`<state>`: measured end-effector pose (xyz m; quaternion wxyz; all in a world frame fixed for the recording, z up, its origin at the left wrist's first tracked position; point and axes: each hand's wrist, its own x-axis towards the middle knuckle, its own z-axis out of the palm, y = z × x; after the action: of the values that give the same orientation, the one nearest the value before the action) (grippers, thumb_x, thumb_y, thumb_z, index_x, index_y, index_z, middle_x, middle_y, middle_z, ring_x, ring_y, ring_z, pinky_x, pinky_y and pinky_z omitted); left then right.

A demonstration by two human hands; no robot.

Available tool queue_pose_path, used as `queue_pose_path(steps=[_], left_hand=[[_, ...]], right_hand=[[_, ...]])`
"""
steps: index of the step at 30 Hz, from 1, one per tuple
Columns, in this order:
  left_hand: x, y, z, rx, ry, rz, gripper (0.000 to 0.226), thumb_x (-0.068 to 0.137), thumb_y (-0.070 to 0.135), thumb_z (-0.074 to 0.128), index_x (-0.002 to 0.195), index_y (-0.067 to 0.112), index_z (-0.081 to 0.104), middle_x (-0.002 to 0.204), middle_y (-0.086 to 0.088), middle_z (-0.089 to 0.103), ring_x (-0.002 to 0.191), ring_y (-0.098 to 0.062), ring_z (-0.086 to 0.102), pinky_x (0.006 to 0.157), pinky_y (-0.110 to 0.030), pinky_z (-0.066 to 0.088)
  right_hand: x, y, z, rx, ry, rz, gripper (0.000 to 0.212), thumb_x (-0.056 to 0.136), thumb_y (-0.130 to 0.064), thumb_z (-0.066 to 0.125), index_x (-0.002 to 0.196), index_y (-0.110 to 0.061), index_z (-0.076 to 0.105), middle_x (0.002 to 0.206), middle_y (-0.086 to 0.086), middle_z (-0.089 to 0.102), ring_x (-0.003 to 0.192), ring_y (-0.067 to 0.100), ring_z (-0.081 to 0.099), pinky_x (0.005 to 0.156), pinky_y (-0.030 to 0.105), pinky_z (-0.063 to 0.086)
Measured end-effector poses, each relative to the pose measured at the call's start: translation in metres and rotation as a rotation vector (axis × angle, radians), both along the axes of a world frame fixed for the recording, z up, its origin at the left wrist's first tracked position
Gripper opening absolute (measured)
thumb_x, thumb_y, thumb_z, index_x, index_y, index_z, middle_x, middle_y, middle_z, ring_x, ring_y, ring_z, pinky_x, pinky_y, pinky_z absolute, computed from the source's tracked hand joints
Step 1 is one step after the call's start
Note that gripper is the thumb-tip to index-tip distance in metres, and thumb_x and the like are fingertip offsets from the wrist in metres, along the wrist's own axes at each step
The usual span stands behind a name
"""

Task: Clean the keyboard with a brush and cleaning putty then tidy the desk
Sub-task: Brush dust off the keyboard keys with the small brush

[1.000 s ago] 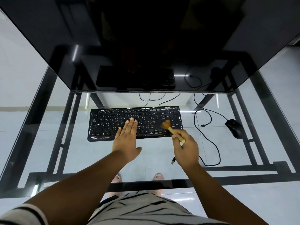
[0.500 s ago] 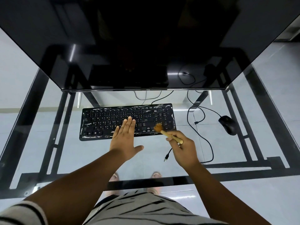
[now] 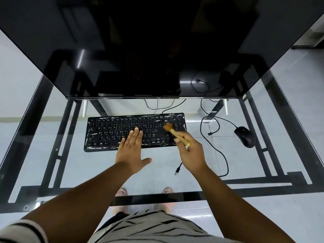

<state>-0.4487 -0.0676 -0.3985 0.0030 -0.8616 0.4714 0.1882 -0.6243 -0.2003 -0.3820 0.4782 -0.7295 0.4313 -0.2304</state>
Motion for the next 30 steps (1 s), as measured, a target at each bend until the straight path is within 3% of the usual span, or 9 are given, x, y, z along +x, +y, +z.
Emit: queue_pose_path(steps=[2,5,7,11,14,18,22,27,30], left_hand=[[0.000,0.001,0.000,-0.002,0.000,0.003,0.106,0.084,0.068,0.049,0.152,0.016,-0.013,0.159,0.001,-0.024,0.147,-0.017,-0.018,0.121,-0.040,-0.003],[0.000,0.002,0.000,-0.007,-0.004,0.015,0.102,0.086,0.068,0.045,0.152,0.016,-0.013,0.159,0.002,-0.023,0.147,-0.016,-0.018,0.121,-0.039,-0.002],[0.000,0.005,0.001,-0.022,-0.014,0.028,0.099,0.088,0.066,0.043,0.153,0.016,-0.012,0.159,0.002,-0.022,0.147,-0.016,-0.017,0.121,-0.039,-0.001],[0.006,0.014,0.002,-0.070,-0.034,0.071,0.089,0.092,0.059,0.039,0.153,0.016,-0.009,0.161,0.001,-0.018,0.148,-0.015,-0.014,0.121,-0.038,-0.001],[0.017,0.028,0.004,-0.131,-0.047,0.128,0.080,0.096,0.052,0.036,0.154,0.015,-0.003,0.162,0.001,-0.011,0.149,-0.016,-0.009,0.121,-0.037,0.000],[0.038,0.050,0.008,-0.224,-0.040,0.217,0.069,0.098,0.042,0.035,0.155,0.015,0.005,0.163,0.000,-0.001,0.149,-0.016,-0.003,0.120,-0.036,0.000],[0.071,0.081,0.009,-0.259,-0.058,0.293,0.064,0.099,0.033,0.036,0.154,0.013,0.010,0.163,-0.002,0.006,0.150,-0.018,0.003,0.121,-0.039,0.004],[0.094,0.099,0.010,-0.268,-0.054,0.331,0.060,0.100,0.030,0.032,0.154,0.012,0.013,0.162,-0.004,0.011,0.150,-0.019,0.005,0.122,-0.040,0.005],[0.103,0.106,0.010,-0.273,-0.060,0.335,0.059,0.100,0.030,0.031,0.154,0.013,0.013,0.162,-0.003,0.010,0.150,-0.018,0.004,0.121,-0.038,0.003]], right_hand=[[0.001,0.001,-0.002,-0.049,0.052,0.047,0.023,0.095,-0.028,0.058,0.116,-0.034,0.064,0.112,-0.021,0.069,0.097,0.003,0.064,0.080,0.023,0.051],[0.000,-0.003,-0.002,-0.030,0.018,-0.080,0.022,0.095,-0.022,0.058,0.113,-0.031,0.065,0.113,-0.018,0.069,0.094,0.001,0.064,0.076,0.019,0.047],[0.001,-0.003,-0.001,-0.041,0.024,-0.025,0.022,0.094,-0.021,0.059,0.112,-0.032,0.066,0.108,-0.015,0.070,0.092,0.001,0.064,0.077,0.021,0.049],[0.001,-0.004,0.000,-0.130,-0.007,-0.071,0.026,0.094,-0.027,0.060,0.120,-0.026,0.062,0.115,-0.009,0.066,0.103,0.007,0.062,0.088,0.024,0.049],[0.011,0.003,0.004,-0.186,-0.048,0.063,0.029,0.094,-0.035,0.056,0.118,-0.022,0.064,0.106,-0.007,0.066,0.094,0.004,0.061,0.080,0.017,0.047],[0.027,0.018,-0.003,-0.308,-0.079,0.215,0.019,0.094,-0.008,0.056,0.105,-0.016,0.069,0.097,-0.006,0.067,0.081,0.002,0.059,0.068,0.018,0.047],[0.051,0.045,-0.005,-0.331,0.073,0.417,0.020,0.092,-0.008,0.056,0.105,-0.022,0.063,0.092,-0.004,0.066,0.069,0.006,0.051,0.060,0.021,0.040],[0.071,0.068,-0.007,-0.381,0.352,0.681,0.027,0.094,-0.017,0.051,0.120,-0.023,0.048,0.099,0.008,0.063,0.084,0.030,0.059,0.067,0.039,0.049],[0.083,0.072,-0.012,-0.364,0.479,0.748,0.030,0.096,-0.022,0.047,0.125,-0.024,0.045,0.103,0.008,0.061,0.093,0.031,0.058,0.073,0.043,0.050]])
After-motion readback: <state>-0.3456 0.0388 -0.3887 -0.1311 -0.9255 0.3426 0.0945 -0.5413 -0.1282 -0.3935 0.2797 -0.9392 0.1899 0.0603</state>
